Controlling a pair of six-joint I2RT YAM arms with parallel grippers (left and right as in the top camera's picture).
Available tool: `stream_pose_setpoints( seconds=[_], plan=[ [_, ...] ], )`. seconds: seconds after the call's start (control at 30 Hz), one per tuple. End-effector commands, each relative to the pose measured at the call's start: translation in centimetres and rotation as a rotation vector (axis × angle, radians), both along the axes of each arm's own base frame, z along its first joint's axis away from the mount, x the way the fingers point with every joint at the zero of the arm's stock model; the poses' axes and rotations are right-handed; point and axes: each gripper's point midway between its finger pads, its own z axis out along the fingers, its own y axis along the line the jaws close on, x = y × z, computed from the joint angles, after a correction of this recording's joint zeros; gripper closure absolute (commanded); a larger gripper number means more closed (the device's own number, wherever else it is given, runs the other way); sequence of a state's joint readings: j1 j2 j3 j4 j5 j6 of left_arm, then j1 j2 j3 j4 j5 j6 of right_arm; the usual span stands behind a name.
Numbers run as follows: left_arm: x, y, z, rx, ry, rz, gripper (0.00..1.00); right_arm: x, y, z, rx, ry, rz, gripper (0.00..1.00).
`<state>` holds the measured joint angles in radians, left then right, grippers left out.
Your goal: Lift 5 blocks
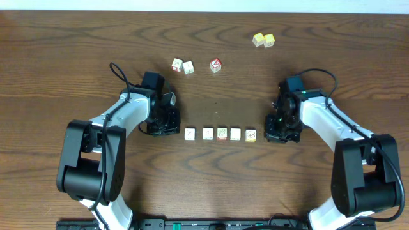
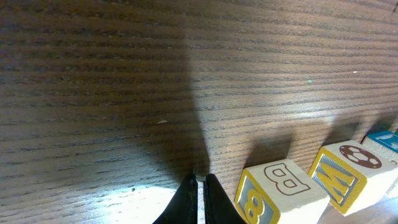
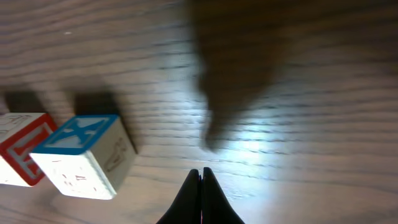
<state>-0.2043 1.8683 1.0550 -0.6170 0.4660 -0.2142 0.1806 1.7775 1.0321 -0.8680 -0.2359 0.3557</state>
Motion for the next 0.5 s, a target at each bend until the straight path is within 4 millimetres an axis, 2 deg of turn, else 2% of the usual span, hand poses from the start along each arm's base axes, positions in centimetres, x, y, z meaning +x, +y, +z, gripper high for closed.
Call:
stream_pose_setpoints(
  seconds=[0.0, 0.13, 0.47],
  plan=[
    [-1.2, -0.52, -0.73, 0.007, 0.038, -0.009, 0.93, -0.21, 0.88, -0.1, 0.002, 0.003, -0.002, 0.99],
    [-1.42, -1.16, -0.73, 0.007, 0.034, -0.031, 0.93, -0.03, 1.3, -0.11, 0.005, -0.007, -0.002, 0.99],
    [-1.54, -1.33, -0.77, 0.014, 0.04, -0.022, 0.93, 0.21, 1.49, -0.1, 0.011, -0.014, -0.014, 0.99]
  ],
)
